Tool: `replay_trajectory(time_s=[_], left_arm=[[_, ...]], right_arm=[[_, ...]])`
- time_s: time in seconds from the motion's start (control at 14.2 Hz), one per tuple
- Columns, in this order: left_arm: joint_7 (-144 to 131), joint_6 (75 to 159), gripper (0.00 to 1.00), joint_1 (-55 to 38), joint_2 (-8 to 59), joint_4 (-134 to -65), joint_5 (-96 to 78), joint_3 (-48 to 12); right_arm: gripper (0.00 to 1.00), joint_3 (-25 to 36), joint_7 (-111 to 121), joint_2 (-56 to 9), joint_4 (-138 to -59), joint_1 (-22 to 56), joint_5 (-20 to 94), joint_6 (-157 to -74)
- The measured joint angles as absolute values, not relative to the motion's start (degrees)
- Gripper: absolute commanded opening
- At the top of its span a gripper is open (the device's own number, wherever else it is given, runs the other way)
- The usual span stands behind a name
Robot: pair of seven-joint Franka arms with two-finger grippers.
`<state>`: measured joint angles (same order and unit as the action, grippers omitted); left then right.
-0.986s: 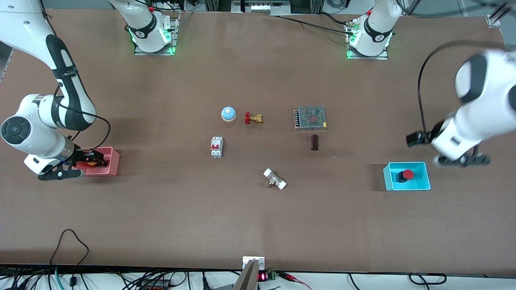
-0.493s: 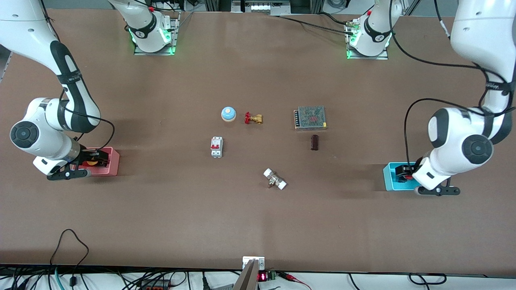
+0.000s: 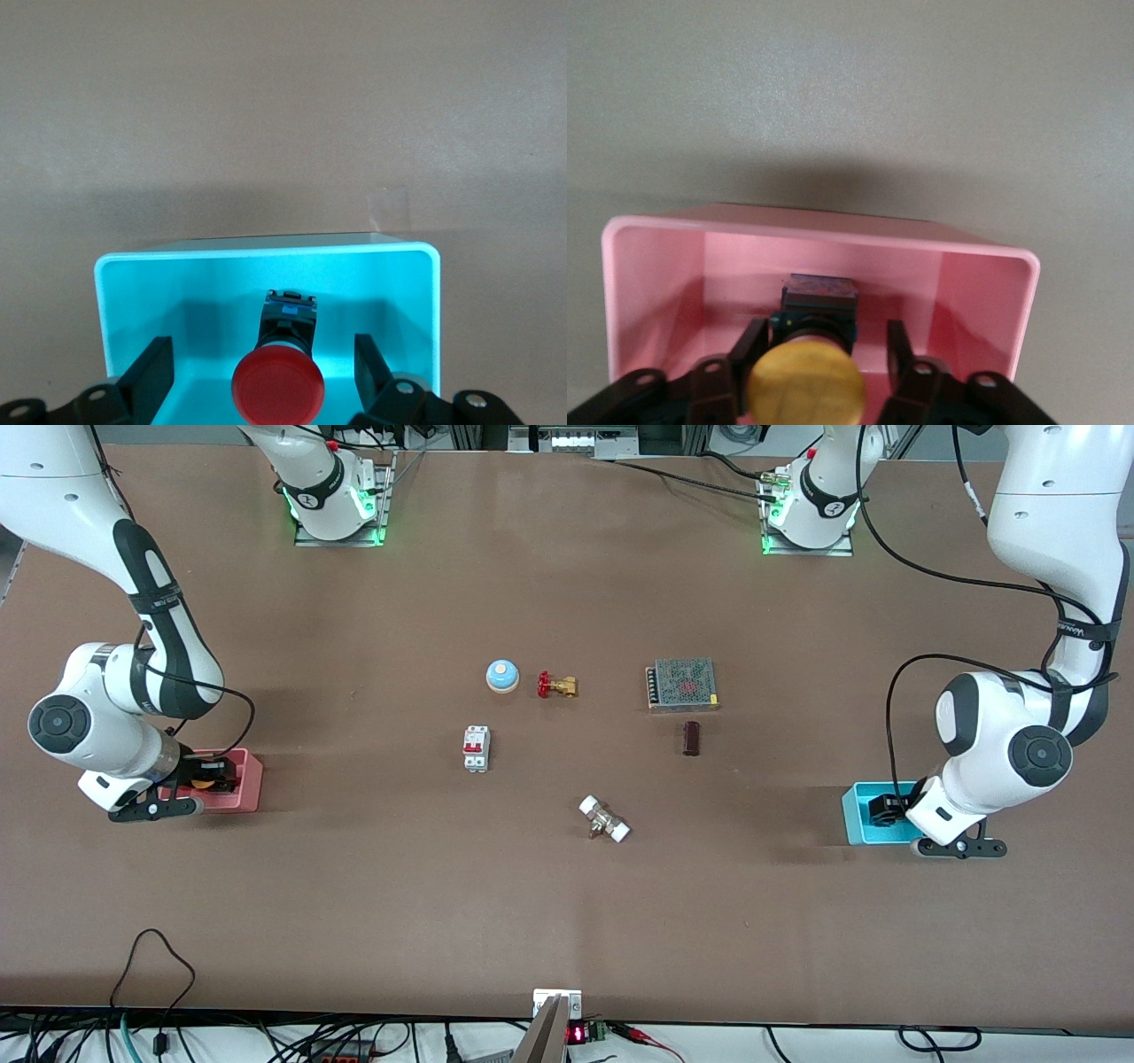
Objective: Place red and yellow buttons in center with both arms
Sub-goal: 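Lift the yellow button with the right gripper while the left gripper lifts the red button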
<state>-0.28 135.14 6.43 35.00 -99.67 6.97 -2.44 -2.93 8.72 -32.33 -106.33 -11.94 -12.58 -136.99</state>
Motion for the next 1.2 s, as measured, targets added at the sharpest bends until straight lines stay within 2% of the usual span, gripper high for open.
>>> replay_trajectory(time_s=[0.14,0.21,0.35,0.42,0.56,0.77,0.99,1.2], left_arm=[[-0.3,136.7,0.55,6.4,35.7,-100.3,7.0,-2.5],[-0.3,137.1,0.38,6.4,36.2,-100.5,7.0,-2.5],[-0.3,137.4,0.26,6.4,37.1,-100.8,7.0,-2.5],[-0.3,137.5,0.23,6.4,37.3,-100.8,7.0,-2.5],[-0.3,137.6,0.23,6.5,37.2,-100.6,7.0,-2.5],[-0.3,136.8,0.23,6.6,36.3,-99.9,7.0,-2.5],[-0.3,128.4,0.24,6.4,31.5,-97.7,7.0,-3.2],[-0.9,118.0,0.25,4.8,27.4,-93.3,7.0,-4.4]], right_arm=[[0.07,-2.9,8.8,-32.3,-106.3,-12.0,-12.6,-137.0],[0.06,-2.9,8.8,-32.3,-106.3,-12.0,-12.6,-137.0],[0.06,-3.0,8.8,-32.3,-106.3,-12.0,-12.6,-137.0],[0.06,-3.0,8.8,-32.1,-106.2,-12.0,-12.6,-137.1],[0.06,-3.0,9.5,-31.0,-105.8,-12.0,-12.6,-136.4],[0.07,-4.5,9.8,-24.8,-104.8,-11.9,-12.6,-126.3],[0.07,-8.7,7.7,-17.5,-104.9,-11.7,-8.5,-114.4],[0.08,-13.8,1.2,-16.0,-106.0,-10.8,-6.0,-112.8]])
